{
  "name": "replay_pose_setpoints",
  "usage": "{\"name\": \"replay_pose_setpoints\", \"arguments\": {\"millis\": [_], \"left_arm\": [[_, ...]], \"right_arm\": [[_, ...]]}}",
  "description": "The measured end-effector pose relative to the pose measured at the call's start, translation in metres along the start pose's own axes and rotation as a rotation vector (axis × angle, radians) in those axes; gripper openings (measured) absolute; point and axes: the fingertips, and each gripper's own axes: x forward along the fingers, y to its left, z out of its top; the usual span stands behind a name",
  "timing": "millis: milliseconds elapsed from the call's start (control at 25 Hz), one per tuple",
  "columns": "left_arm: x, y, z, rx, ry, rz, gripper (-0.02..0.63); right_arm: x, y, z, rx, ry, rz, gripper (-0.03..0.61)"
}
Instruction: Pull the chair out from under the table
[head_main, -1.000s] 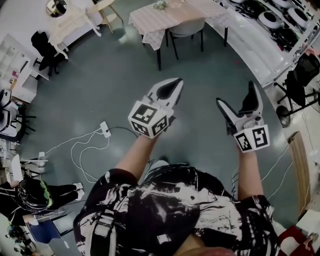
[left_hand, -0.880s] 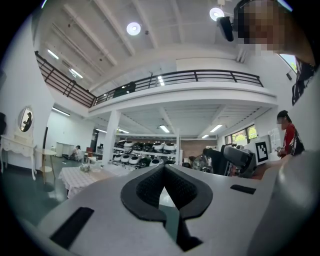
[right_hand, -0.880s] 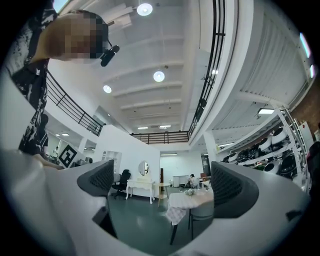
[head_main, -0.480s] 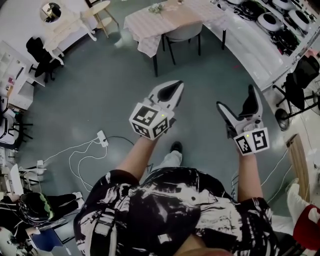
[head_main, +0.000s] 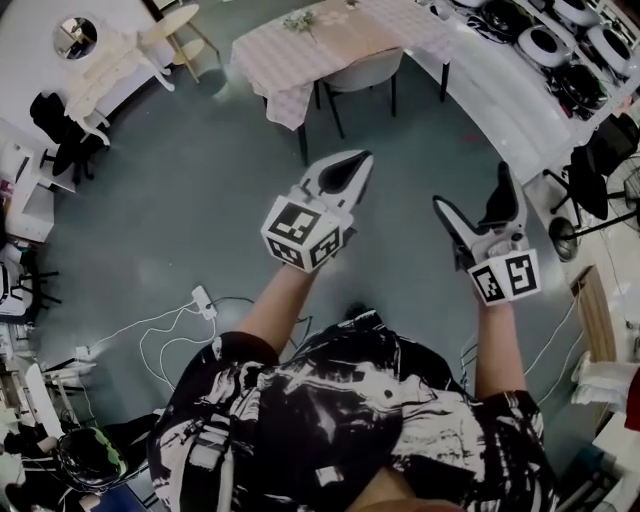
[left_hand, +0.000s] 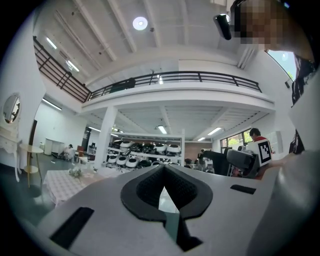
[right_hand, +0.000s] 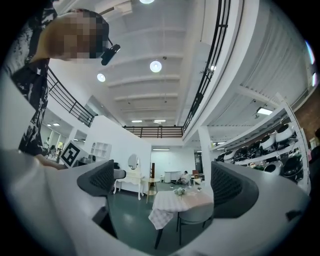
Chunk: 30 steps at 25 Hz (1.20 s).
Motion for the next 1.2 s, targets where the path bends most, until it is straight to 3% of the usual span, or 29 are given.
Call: {"name": "replay_pose_setpoints", "arguments": {"millis": [480,1200], "left_arm": [[0.099,0.073,-0.023,-0.033,0.024,0.010,0.000],[0.383,0.156,-0.033,0.003,0.046,0.119,0.000]], "right_arm": [[0.088,-0.077,-0.055,0.035,0.045,0.025,0.577],[0.210,-0.347,-0.102,0.075,0.037,0.145,0.575]]}}
